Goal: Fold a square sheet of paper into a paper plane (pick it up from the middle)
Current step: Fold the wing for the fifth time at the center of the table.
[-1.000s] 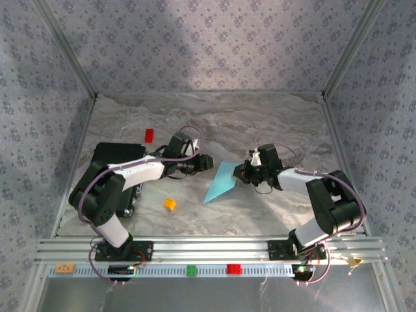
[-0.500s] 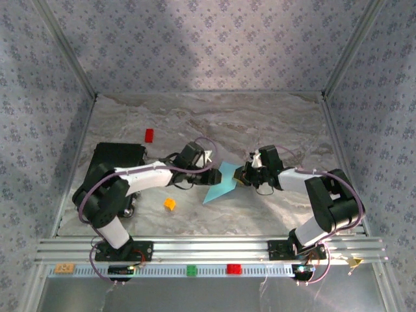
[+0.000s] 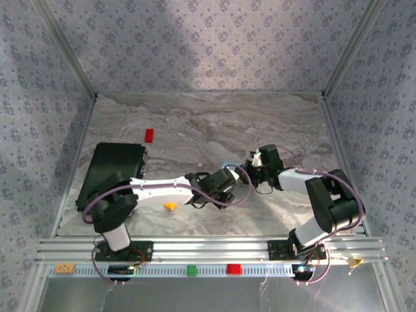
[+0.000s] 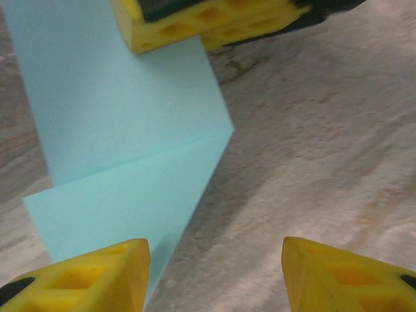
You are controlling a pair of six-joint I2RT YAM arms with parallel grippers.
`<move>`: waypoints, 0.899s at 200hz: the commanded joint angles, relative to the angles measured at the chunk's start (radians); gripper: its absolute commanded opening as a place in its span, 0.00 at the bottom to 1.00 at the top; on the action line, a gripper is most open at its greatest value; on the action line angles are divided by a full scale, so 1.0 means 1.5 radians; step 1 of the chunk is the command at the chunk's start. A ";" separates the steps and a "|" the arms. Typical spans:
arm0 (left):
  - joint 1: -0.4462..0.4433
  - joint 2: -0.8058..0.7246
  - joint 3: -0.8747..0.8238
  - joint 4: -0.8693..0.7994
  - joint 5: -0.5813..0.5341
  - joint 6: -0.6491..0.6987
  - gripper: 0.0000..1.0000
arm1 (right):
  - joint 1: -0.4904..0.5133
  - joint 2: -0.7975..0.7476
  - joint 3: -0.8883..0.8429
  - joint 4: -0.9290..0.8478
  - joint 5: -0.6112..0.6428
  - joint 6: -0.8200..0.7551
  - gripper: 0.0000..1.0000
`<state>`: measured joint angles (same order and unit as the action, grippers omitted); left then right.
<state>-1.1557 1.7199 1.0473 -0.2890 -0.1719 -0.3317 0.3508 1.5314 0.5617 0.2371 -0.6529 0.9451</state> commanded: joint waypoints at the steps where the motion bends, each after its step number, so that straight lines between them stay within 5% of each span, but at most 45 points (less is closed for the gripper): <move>1: -0.016 0.026 0.023 -0.053 -0.108 0.039 0.56 | -0.006 -0.013 -0.002 0.012 -0.013 0.020 0.07; 85: -0.035 0.058 0.031 -0.058 -0.183 0.039 0.50 | -0.007 -0.015 0.001 0.017 -0.016 0.033 0.07; 180: -0.035 0.063 0.030 -0.059 -0.196 0.037 0.33 | -0.010 -0.014 0.001 0.017 -0.016 0.034 0.07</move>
<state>-1.2011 1.8030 1.0691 -0.3489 -0.4385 -0.2779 0.3443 1.5314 0.5617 0.2588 -0.6598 0.9836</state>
